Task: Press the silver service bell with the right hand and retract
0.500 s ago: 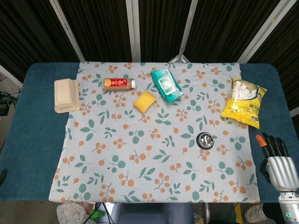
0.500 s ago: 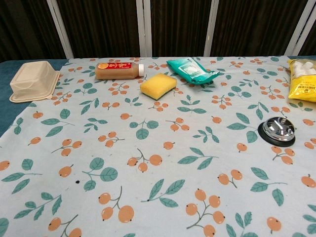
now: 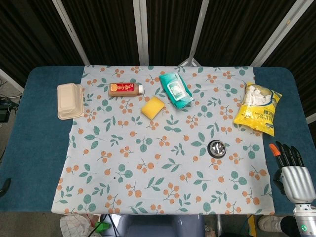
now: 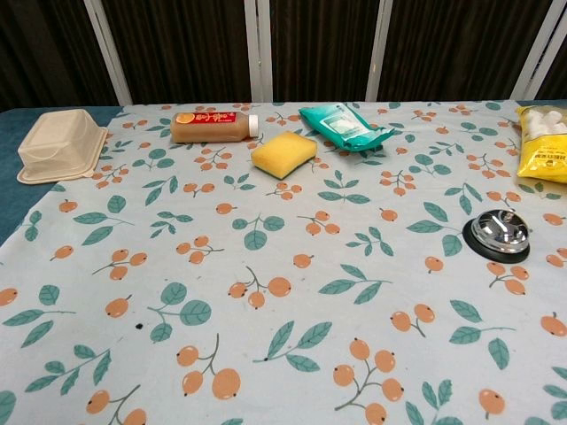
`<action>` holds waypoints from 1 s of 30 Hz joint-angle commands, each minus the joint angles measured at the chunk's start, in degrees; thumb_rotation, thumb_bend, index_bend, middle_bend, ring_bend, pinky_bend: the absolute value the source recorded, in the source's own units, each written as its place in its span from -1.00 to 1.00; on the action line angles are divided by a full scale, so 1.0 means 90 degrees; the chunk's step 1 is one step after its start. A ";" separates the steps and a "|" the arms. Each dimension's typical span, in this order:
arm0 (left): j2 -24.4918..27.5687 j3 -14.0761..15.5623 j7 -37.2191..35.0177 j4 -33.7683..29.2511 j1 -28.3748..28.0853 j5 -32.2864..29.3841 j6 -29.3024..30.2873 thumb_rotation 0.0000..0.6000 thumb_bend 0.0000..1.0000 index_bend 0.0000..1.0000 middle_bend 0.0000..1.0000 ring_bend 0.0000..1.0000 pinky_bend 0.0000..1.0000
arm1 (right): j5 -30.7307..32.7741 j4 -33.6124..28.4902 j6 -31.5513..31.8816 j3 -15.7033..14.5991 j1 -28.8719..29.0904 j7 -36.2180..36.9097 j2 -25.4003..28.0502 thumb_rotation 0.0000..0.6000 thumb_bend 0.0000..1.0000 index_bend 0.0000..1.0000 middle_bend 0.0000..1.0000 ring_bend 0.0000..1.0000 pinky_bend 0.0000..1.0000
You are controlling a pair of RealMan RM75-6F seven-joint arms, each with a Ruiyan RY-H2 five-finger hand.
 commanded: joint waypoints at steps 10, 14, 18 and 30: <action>-0.0009 0.0038 0.0123 -0.0125 -0.0011 -0.0034 -0.0092 1.00 -0.07 -0.94 -1.00 -1.00 -0.85 | -0.0175 -0.0020 -0.0045 -0.0115 0.0014 -0.0075 -0.0036 1.00 0.96 -0.81 -1.00 -1.00 -1.00; -0.0005 0.0033 0.0060 -0.0138 0.0019 0.0017 -0.0005 1.00 -0.07 -0.94 -1.00 -1.00 -0.85 | -0.0220 -0.0055 -0.0188 -0.0122 0.0112 -0.0169 -0.0117 1.00 0.95 -0.81 -1.00 -1.00 -1.00; -0.0009 0.0023 0.0051 -0.0140 0.0026 -0.0010 0.0000 1.00 -0.07 -0.94 -1.00 -1.00 -0.85 | -0.0284 -0.0113 -0.0512 -0.0093 0.0355 -0.0183 -0.0177 1.00 0.96 -0.81 -1.00 -1.00 -1.00; -0.0029 0.0014 0.0175 -0.0137 -0.0018 -0.0065 -0.0102 1.00 -0.07 -0.92 -1.00 -1.00 -0.85 | 0.0066 0.0047 -0.1535 0.0495 0.1356 -0.0506 -0.0976 1.00 0.96 -0.81 -1.00 -1.00 -1.00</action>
